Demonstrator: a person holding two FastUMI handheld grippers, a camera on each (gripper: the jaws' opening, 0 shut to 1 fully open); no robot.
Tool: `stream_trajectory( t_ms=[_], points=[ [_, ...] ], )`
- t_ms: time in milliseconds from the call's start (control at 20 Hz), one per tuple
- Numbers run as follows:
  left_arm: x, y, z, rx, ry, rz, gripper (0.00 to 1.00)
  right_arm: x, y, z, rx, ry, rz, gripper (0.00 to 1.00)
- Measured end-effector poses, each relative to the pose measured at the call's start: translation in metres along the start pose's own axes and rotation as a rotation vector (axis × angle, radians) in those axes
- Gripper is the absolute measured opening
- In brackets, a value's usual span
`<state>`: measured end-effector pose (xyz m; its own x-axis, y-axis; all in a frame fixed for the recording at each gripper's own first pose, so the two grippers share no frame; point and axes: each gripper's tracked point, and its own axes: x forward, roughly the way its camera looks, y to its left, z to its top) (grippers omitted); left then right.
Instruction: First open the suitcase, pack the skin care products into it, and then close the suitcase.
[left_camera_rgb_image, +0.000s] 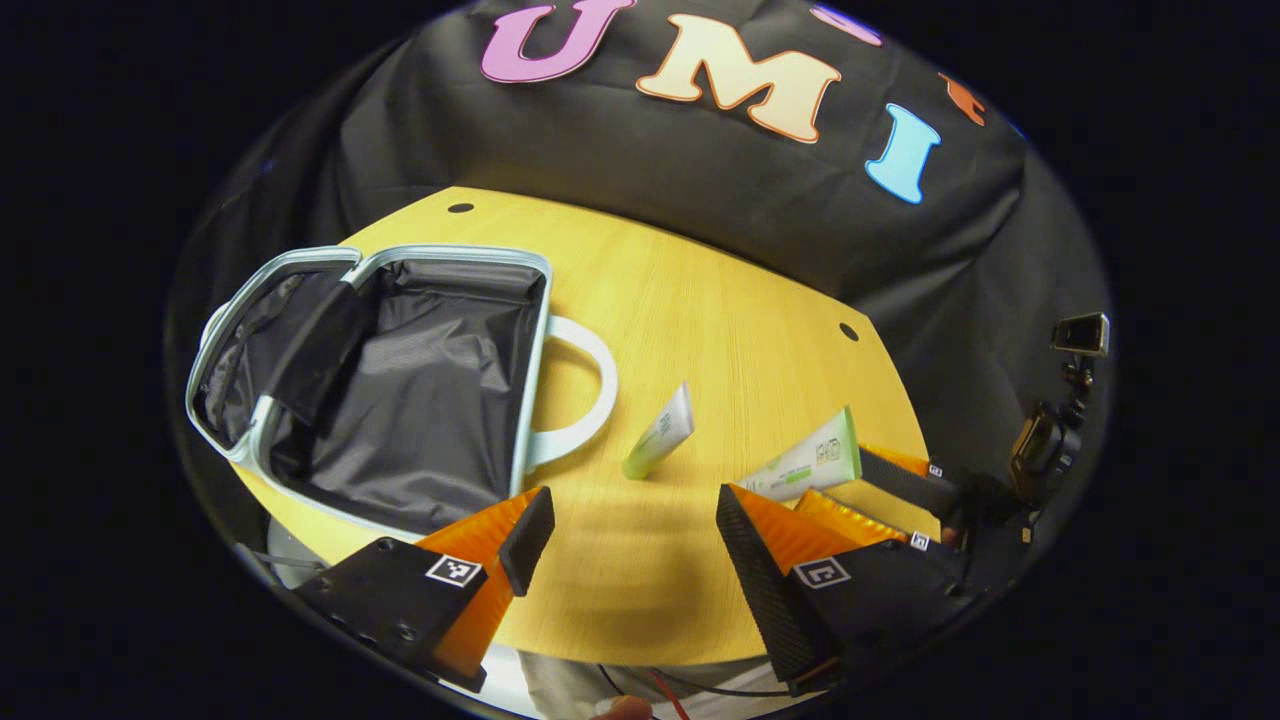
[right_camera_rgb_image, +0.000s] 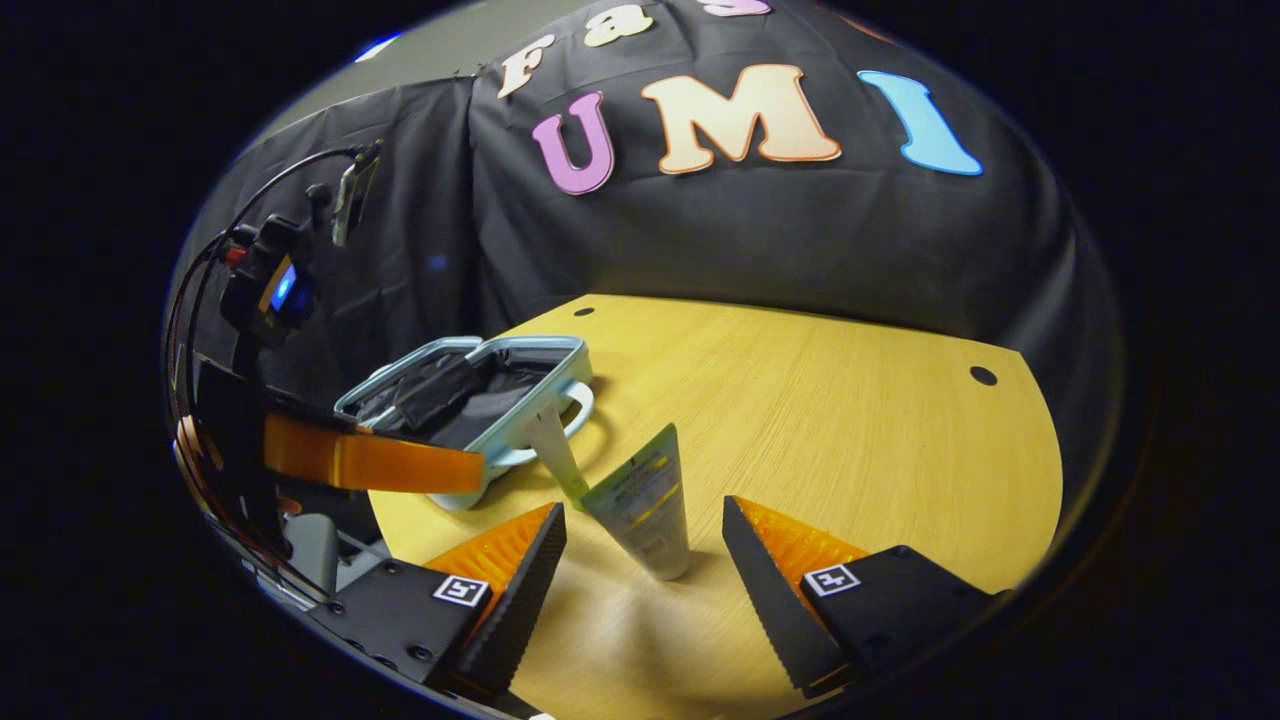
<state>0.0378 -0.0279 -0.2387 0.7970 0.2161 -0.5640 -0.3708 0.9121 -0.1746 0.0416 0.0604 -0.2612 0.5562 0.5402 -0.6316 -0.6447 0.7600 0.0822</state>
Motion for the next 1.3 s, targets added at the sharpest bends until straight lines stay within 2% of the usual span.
stream_trajectory(
  t_ms=[100, 150, 200, 500, 550, 600, 850, 900, 950, 1000, 1050, 1100, 1200, 1300],
  points=[
    [0.02, 0.003, 0.001, 0.004, -0.053, 0.035, 0.97, 0.011, -0.001, -0.009, -0.012, 0.009, 0.014, 0.98],
    [0.03, 0.003, 0.001, 0.002, -0.069, 0.048, 0.97, 0.015, -0.001, -0.014, -0.013, 0.011, 0.022, 0.94],
    [0.038, 0.002, -0.001, -0.001, -0.069, 0.054, 0.97, 0.02, -0.001, -0.017, -0.011, 0.014, 0.027, 0.98],
    [0.08, -0.009, 0.001, -0.044, -0.09, 0.031, 0.96, 0.045, -0.011, -0.028, 0.002, 0.016, 0.012, 0.98],
    [0.085, -0.01, 0.005, -0.054, -0.106, 0.027, 0.96, 0.049, -0.01, -0.029, 0.008, 0.016, 0.015, 0.94],
    [0.09, -0.011, 0.006, -0.069, -0.113, 0.019, 0.95, 0.051, -0.011, -0.03, 0.009, 0.017, 0.016, 0.98],
    [0.105, -0.007, 0.007, -0.127, -0.12, 0.04, 0.88, 0.06, -0.012, -0.036, 0.006, 0.029, 0.016, 0.95],
    [0.108, -0.006, 0.01, -0.125, -0.126, 0.045, 0.7, 0.06, -0.011, -0.036, 0.009, 0.034, 0.021, 0.94],
    [0.107, -0.006, 0.01, -0.118, -0.118, 0.048, 0.62, 0.063, -0.01, -0.039, 0.012, 0.038, 0.024, 0.87],
    [0.108, -0.006, 0.01, -0.112, -0.109, 0.043, 0.5, 0.064, -0.011, -0.039, 0.01, 0.04, 0.022, 0.86],
    [0.108, -0.009, 0.01, -0.11, -0.107, 0.032, 0.49, 0.064, -0.01, -0.039, 0.005, 0.038, 0.024, 0.82],
    [0.109, -0.011, 0.011, -0.115, -0.104, 0.024, 0.21, 0.065, -0.008, -0.038, -0.002, 0.035, 0.028, 0.72],
    [0.105, -0.013, 0.009, -0.122, -0.091, 0.009, 0.2, 0.067, -0.007, -0.041, -0.017, 0.043, 0.034, 0.67],
    [0.108, -0.012, 0.009, -0.115, -0.078, 0.017, 0.19, 0.07, -0.012, -0.043, -0.06, 0.049, 0.004, 0.55]
  ],
)
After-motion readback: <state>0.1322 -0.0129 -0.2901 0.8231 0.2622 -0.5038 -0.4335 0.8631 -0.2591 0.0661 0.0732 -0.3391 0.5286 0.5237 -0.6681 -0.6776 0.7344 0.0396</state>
